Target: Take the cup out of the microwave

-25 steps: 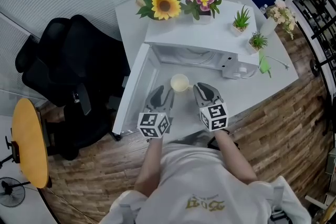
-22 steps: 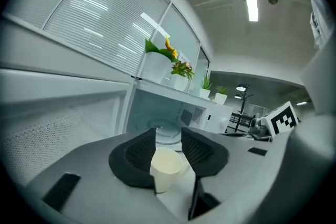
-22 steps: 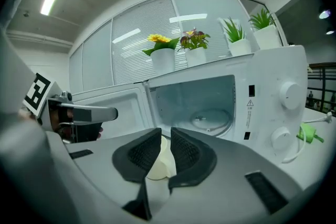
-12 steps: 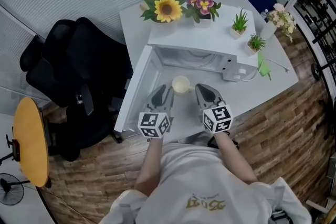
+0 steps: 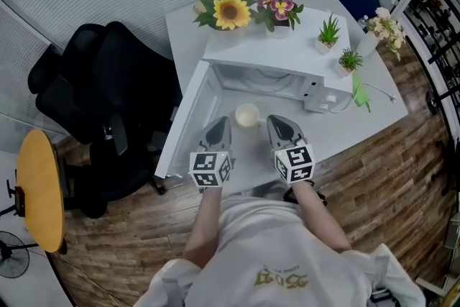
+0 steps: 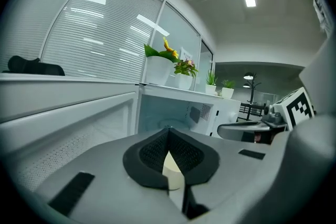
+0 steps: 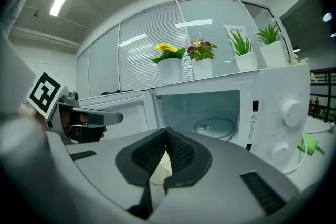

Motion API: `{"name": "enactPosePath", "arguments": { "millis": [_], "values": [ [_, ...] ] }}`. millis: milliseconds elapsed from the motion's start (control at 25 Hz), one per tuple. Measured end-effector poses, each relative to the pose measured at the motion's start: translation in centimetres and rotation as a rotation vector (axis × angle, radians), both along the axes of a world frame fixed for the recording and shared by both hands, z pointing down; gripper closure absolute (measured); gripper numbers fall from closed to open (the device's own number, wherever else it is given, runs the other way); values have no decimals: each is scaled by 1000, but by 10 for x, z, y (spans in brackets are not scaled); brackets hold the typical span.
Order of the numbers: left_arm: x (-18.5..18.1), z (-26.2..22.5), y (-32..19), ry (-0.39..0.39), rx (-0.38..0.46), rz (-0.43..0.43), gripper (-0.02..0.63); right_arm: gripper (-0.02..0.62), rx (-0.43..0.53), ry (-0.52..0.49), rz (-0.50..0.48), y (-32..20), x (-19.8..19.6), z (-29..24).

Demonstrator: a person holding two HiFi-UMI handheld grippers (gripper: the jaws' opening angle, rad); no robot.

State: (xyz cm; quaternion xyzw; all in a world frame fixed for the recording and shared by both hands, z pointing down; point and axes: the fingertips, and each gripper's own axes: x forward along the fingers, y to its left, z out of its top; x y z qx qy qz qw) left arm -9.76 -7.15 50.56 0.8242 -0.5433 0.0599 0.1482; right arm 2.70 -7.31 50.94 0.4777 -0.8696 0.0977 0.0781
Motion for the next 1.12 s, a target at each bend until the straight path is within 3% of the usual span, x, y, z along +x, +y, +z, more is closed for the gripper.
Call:
{"name": "enactPosePath", "arguments": {
  "millis": [200, 520, 1120],
  "values": [
    [-2, 3, 2, 11, -15, -11, 592, 583, 19, -48, 24, 0, 6, -7],
    [0, 1, 0, 19, -13, -7, 592, 583, 11, 44, 24, -1, 7, -1],
    [-3, 7, -3, 28, -31, -3, 592, 583, -14, 50, 15, -4, 1, 6]
  ]
}}
